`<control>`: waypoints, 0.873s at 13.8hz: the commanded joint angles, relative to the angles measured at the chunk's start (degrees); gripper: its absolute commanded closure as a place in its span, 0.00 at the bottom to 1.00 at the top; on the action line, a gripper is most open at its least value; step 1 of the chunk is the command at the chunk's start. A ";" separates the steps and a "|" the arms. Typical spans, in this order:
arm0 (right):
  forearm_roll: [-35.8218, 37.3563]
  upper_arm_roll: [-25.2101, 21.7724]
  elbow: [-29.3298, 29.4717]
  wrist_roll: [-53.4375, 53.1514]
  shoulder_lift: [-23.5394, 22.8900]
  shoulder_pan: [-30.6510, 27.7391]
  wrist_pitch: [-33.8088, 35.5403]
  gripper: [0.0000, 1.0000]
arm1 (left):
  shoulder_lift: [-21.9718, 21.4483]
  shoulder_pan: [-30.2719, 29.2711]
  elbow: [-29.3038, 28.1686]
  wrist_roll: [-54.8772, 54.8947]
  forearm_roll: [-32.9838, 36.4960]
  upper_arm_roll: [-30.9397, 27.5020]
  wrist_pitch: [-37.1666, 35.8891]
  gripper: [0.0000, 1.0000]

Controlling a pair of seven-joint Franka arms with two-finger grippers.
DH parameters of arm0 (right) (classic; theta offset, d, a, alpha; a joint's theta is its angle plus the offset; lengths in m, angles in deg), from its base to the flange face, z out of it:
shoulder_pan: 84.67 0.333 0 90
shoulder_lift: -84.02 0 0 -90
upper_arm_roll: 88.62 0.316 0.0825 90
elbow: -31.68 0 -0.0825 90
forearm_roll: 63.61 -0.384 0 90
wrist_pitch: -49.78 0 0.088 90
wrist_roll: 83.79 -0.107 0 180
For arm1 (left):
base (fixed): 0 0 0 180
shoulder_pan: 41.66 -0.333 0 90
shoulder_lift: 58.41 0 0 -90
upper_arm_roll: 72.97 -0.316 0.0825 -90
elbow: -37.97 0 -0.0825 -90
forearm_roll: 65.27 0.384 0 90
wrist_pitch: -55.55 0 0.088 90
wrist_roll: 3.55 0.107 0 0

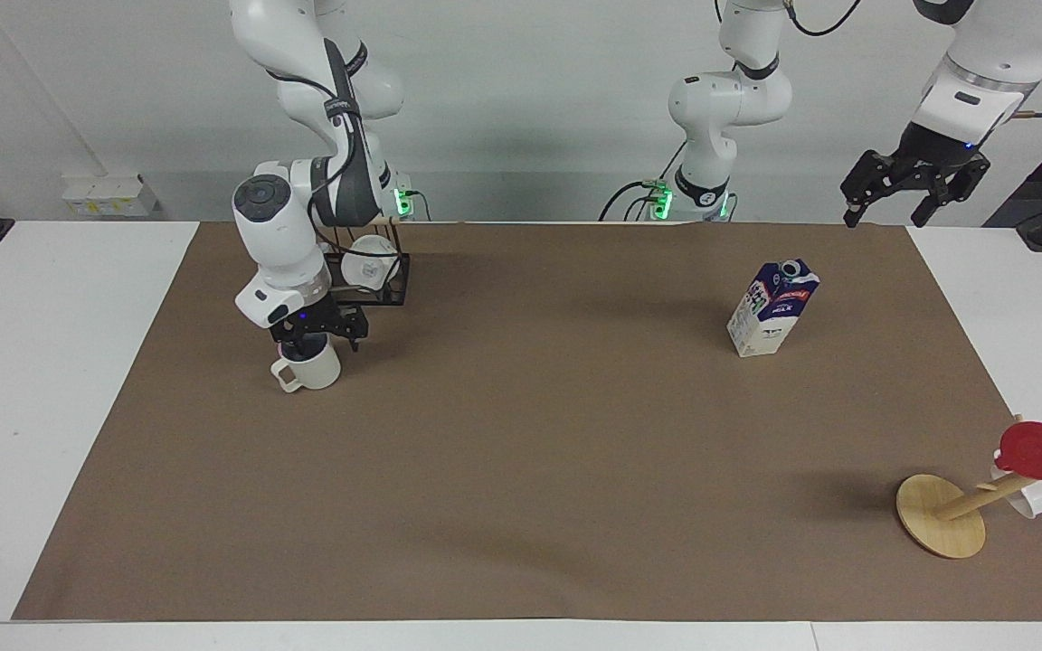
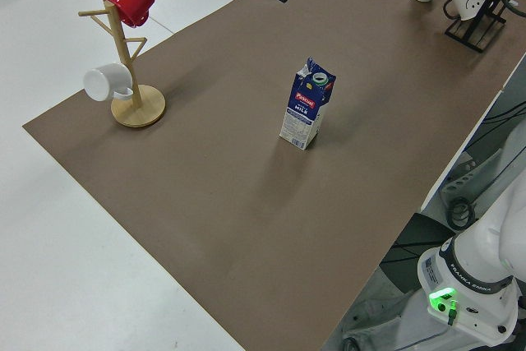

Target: Place cup and milk on table

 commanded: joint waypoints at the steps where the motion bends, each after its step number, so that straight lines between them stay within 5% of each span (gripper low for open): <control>1: -0.73 -0.07 -0.64 0.97 0.39 -0.06 -0.75 1.00 | 0.09 -0.56 -2.32 -1.23 0.69 0.71 2.28 0.00; 9: -0.73 0.19 4.44 -3.85 1.09 0.29 3.88 1.00 | -0.53 -0.65 -3.55 -0.26 0.69 0.62 1.85 0.00; 12: -0.73 0.55 9.11 -17.60 2.06 4.06 8.65 1.00 | -2.27 0.06 -6.53 -0.26 0.69 0.71 2.28 0.00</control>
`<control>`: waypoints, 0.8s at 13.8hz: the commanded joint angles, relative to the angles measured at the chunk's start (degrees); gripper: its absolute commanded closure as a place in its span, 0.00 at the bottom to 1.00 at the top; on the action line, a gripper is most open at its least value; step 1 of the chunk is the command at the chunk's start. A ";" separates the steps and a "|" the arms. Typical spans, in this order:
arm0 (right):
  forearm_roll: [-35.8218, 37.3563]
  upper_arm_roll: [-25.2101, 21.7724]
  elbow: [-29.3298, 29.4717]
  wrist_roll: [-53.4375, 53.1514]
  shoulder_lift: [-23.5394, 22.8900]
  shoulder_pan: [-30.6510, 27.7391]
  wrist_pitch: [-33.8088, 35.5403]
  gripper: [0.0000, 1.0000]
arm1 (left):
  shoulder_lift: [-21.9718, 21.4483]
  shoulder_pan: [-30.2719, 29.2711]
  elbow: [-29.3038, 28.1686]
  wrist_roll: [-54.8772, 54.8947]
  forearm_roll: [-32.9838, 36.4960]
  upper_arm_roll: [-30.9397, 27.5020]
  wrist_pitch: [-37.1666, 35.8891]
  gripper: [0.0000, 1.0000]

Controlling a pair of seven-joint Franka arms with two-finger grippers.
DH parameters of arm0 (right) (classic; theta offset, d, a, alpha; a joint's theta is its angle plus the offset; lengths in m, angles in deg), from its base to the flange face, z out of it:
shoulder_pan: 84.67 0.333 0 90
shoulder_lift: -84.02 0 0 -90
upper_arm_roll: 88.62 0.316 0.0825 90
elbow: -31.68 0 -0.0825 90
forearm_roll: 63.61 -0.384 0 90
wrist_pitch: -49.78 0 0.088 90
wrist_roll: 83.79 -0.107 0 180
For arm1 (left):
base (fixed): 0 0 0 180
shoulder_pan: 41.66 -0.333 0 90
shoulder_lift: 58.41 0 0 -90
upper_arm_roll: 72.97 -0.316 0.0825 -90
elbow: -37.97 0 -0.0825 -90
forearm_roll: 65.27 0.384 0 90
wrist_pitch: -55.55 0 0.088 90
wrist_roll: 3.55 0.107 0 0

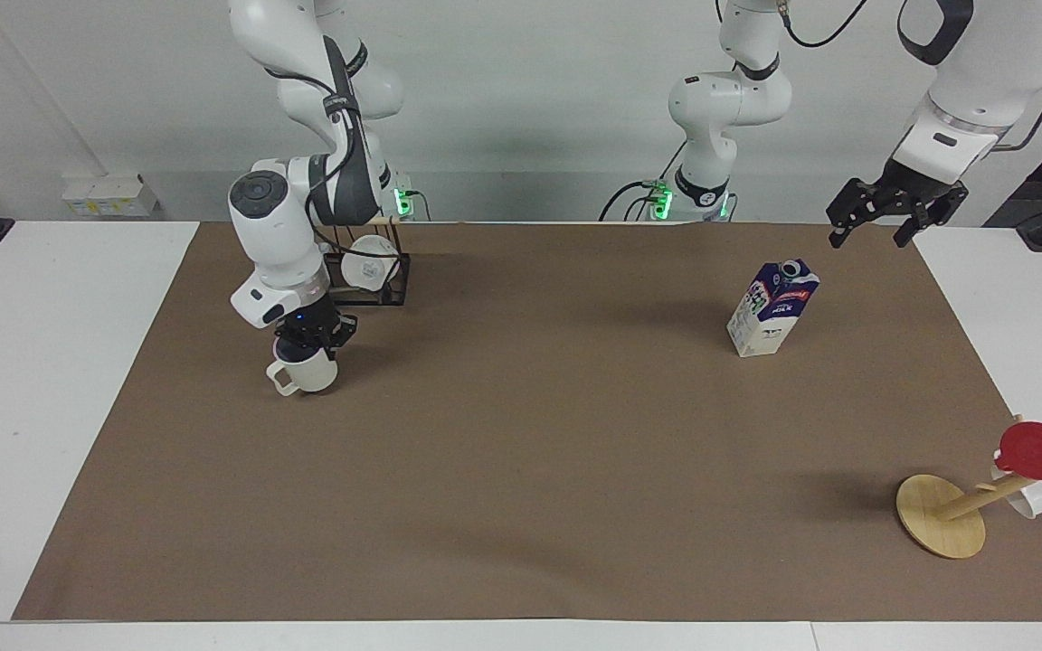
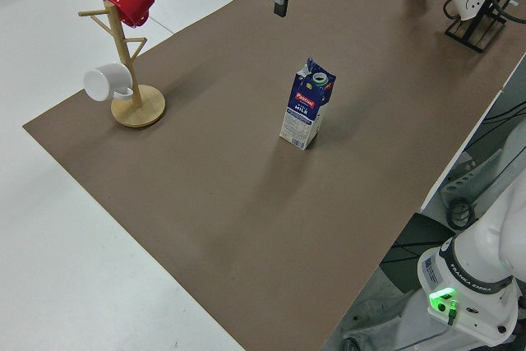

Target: Place cup and milk on table

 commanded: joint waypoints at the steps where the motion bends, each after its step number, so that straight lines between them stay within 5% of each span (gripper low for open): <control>1: -0.47 0.42 4.31 -12.77 0.66 4.37 3.09 1.00 | -4.28 0.12 -6.14 -0.04 0.69 0.26 1.80 0.00; 5: -0.29 0.42 7.66 -26.40 -0.31 13.08 5.21 1.00 | -13.51 0.12 -20.81 -0.04 0.69 0.43 11.19 0.00; 11: -0.21 0.42 16.27 -41.17 -7.77 22.40 4.68 1.00 | -14.84 0.56 -28.04 0.05 0.69 0.52 16.91 0.00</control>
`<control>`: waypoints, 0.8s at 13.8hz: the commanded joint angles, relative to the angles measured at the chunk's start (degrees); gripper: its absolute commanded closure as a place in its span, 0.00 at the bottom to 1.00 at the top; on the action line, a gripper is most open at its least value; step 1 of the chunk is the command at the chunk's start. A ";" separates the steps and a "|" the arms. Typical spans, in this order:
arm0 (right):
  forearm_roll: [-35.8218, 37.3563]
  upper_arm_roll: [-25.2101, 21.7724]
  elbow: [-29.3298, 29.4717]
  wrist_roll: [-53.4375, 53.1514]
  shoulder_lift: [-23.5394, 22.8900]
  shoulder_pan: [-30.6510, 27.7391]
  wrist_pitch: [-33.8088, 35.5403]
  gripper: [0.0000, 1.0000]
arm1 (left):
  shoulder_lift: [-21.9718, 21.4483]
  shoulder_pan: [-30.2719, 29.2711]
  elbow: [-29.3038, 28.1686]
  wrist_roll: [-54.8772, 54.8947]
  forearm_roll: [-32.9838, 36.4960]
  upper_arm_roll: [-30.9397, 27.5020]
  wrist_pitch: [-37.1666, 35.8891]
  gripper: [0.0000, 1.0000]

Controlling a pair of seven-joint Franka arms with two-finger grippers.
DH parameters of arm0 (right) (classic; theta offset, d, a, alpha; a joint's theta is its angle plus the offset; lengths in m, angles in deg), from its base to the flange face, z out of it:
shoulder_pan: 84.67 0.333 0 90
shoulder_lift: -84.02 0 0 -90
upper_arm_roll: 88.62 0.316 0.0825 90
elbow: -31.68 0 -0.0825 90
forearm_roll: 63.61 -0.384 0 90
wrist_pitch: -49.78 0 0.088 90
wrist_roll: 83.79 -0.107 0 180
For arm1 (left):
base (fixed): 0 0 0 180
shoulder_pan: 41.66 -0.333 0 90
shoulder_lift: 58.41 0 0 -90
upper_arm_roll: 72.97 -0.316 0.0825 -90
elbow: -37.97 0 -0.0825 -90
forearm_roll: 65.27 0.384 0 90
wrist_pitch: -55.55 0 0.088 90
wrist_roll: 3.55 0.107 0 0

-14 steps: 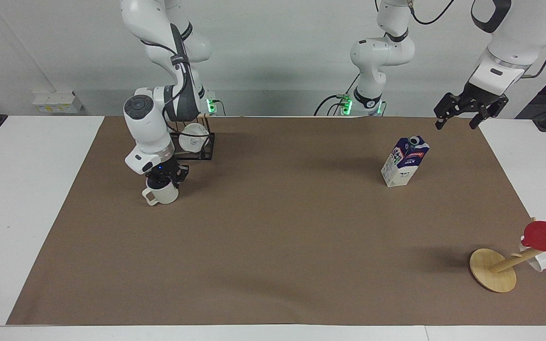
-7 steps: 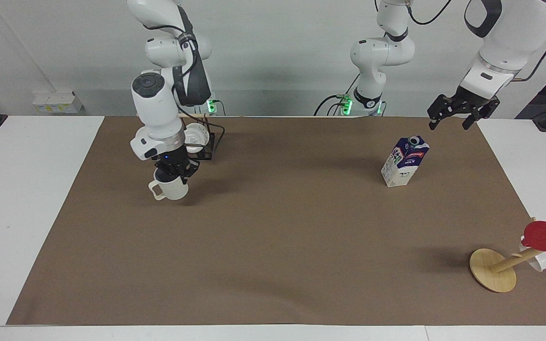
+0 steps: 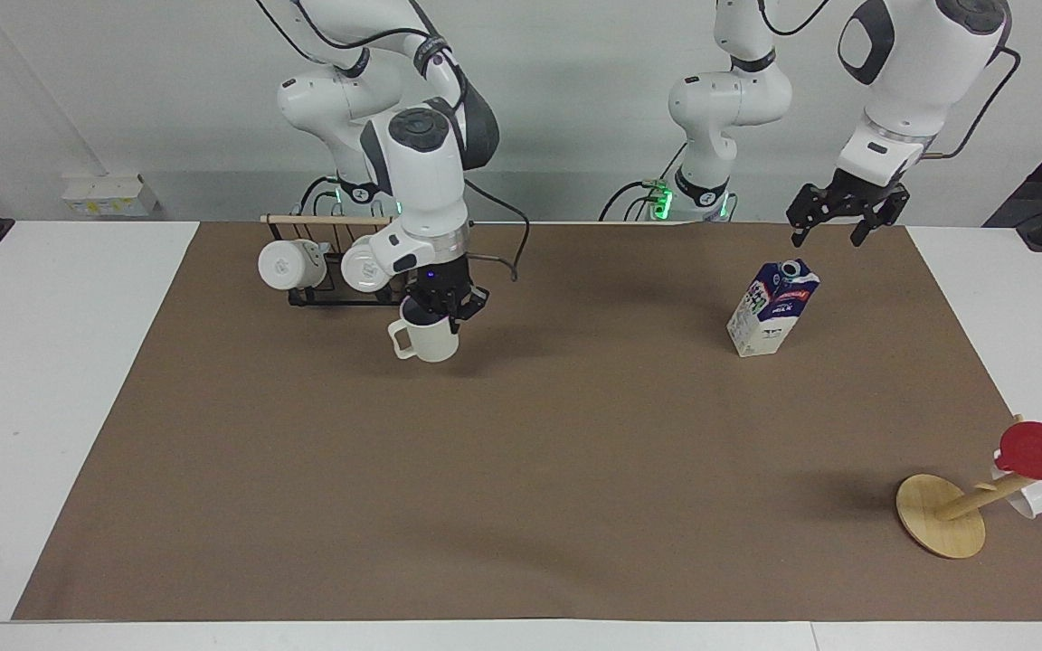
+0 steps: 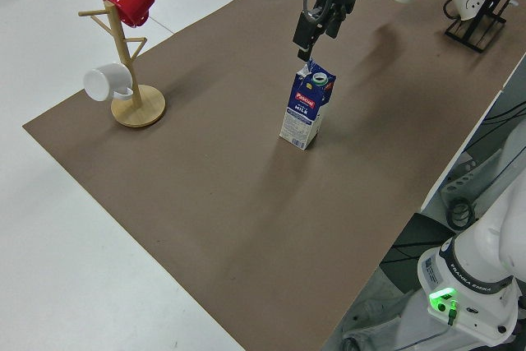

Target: Place cup and milk on table

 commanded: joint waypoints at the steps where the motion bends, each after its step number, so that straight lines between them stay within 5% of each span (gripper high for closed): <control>1: 0.23 -0.20 4.83 -5.81 -4.42 2.98 0.35 1.00 | -1.62 1.56 -4.49 0.01 0.69 0.08 4.87 0.00; 11: 4.63 -0.20 12.23 -15.50 -15.85 9.58 -4.46 1.00 | -0.74 2.19 -13.55 -0.07 0.69 0.17 17.46 0.00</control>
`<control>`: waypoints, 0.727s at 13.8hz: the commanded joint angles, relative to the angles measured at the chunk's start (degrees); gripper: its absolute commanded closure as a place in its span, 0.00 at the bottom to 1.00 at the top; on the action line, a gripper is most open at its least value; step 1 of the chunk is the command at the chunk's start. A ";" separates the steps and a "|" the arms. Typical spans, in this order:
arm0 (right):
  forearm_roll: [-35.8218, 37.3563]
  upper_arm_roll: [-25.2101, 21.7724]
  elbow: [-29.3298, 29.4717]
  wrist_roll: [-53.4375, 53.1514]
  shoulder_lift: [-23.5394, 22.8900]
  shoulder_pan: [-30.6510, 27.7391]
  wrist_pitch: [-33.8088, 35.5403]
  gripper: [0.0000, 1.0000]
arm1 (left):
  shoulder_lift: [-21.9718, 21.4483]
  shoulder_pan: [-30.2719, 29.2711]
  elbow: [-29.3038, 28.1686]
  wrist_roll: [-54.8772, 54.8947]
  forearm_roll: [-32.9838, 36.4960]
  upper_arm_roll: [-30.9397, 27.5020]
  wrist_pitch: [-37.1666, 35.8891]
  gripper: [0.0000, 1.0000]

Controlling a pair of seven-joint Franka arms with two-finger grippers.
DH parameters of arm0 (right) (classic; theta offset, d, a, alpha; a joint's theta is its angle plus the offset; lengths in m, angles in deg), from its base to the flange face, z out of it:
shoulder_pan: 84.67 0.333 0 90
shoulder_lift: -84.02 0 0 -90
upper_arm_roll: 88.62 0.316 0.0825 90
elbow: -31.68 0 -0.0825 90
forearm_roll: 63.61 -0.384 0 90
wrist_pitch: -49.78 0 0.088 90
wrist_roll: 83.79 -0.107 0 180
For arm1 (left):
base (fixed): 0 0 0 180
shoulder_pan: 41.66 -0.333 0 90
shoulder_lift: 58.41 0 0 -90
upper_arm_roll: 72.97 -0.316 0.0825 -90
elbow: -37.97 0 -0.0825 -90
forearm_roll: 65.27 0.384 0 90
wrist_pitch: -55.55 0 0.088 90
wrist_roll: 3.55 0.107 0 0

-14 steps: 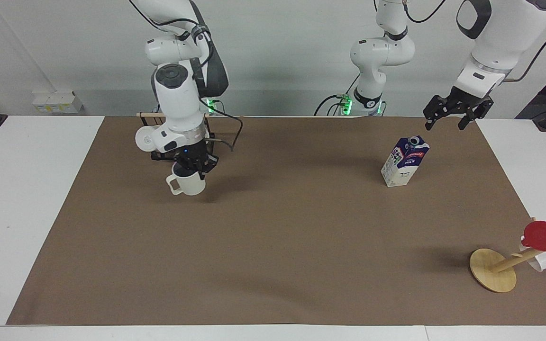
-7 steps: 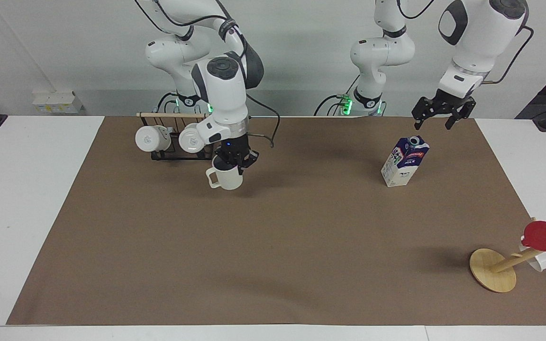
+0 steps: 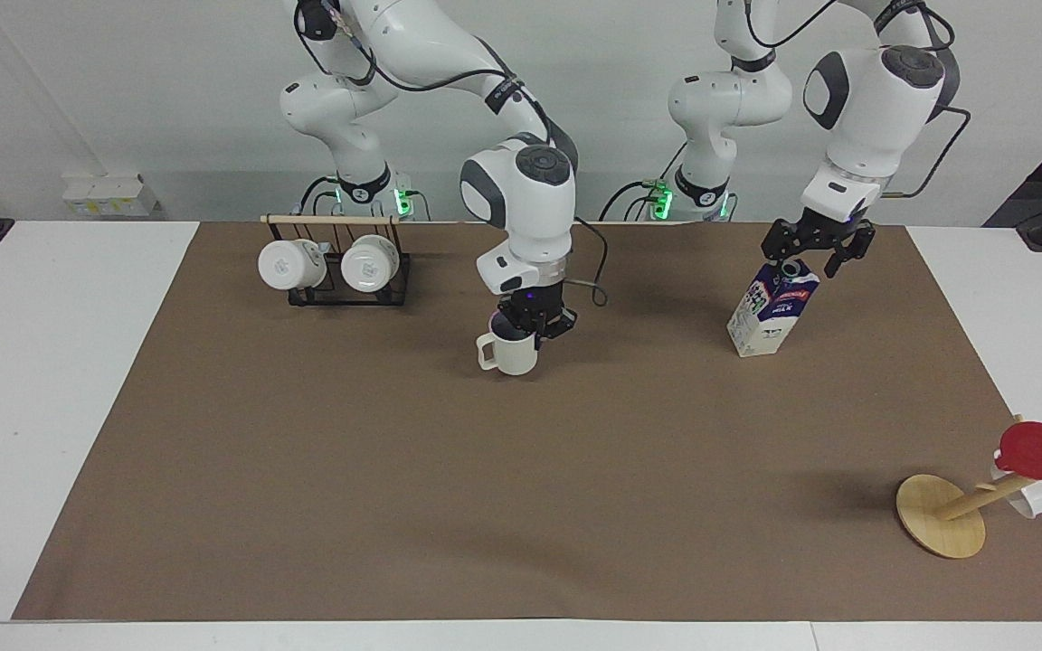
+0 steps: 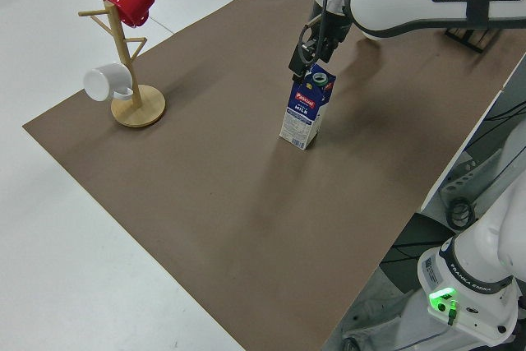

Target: Place cup and milk on table

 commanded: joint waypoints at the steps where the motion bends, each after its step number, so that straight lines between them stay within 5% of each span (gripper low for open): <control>1: 0.78 -0.16 1.78 -1.42 -1.51 0.18 -2.83 1.00 | -0.88 1.36 -2.04 -0.24 0.69 -0.65 2.64 0.00; 7: 1.39 -0.07 0.64 -0.46 -2.48 0.18 -4.51 1.00 | -0.62 2.15 -3.89 -0.86 0.69 -0.56 3.87 0.00; 10: 0.86 0.02 0.29 -0.46 -2.48 0.18 -4.60 1.00 | -0.53 2.06 -3.89 -0.77 0.69 -0.56 3.61 0.20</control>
